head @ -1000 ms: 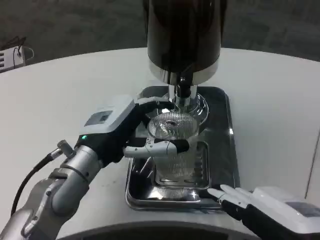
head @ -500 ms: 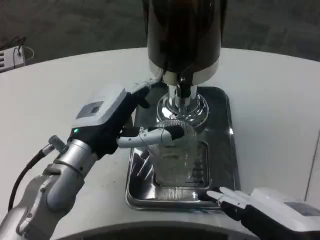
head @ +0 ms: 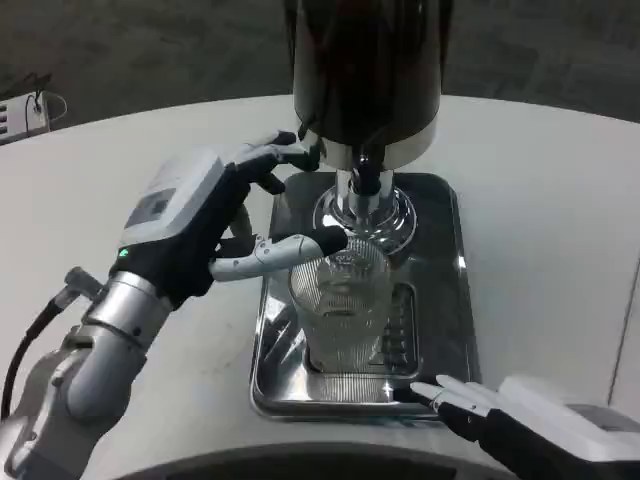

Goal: Grasp the cup under the faucet to collect the drink, then remove the cup.

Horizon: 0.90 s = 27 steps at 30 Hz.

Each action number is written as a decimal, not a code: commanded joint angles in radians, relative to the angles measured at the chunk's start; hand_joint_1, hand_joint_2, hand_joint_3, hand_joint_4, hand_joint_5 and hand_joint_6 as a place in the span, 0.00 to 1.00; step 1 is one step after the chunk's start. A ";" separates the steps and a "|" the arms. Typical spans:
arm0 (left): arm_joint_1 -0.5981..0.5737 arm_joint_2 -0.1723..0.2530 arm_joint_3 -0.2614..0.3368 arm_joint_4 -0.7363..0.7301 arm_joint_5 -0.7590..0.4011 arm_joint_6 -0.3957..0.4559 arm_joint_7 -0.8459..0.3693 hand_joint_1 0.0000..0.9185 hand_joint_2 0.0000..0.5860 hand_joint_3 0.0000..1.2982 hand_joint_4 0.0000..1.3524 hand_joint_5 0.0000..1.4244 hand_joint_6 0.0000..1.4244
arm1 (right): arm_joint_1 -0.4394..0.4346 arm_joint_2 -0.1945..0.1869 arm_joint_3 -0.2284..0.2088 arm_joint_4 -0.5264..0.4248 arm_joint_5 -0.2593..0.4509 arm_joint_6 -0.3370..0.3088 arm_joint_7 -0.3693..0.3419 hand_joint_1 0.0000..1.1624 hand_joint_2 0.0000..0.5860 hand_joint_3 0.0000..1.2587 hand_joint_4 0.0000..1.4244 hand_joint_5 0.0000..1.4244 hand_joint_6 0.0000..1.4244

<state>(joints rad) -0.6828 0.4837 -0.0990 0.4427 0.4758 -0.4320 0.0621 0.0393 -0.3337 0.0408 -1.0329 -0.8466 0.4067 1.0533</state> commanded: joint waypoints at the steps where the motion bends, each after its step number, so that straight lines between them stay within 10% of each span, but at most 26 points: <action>1: 0.062 0.039 0.053 -0.049 -0.062 -0.046 -0.001 0.08 0.05 0.18 0.12 0.28 0.61 | 0.001 -0.014 0.002 -0.014 0.007 0.007 -0.021 0.39 0.87 0.07 0.00 0.00 0.00; 15: 0.092 0.049 0.169 -0.088 -0.349 -0.232 -0.115 0.00 0.09 0.23 0.22 0.30 0.44 | -0.006 -0.037 0.026 -0.012 0.015 0.029 -0.043 0.39 0.87 0.08 0.00 0.00 0.00; 27: 0.006 0.040 0.157 -0.095 -0.570 -0.213 -0.384 0.00 0.10 0.22 0.22 0.27 0.33 | -0.005 -0.026 0.036 -0.014 0.002 0.020 -0.043 0.39 0.87 0.08 0.00 0.00 0.00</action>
<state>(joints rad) -0.6606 0.5299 0.0616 0.3619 -0.0544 -0.6572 -0.2662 0.0321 -0.3641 0.0726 -1.0329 -0.8416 0.4338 1.0164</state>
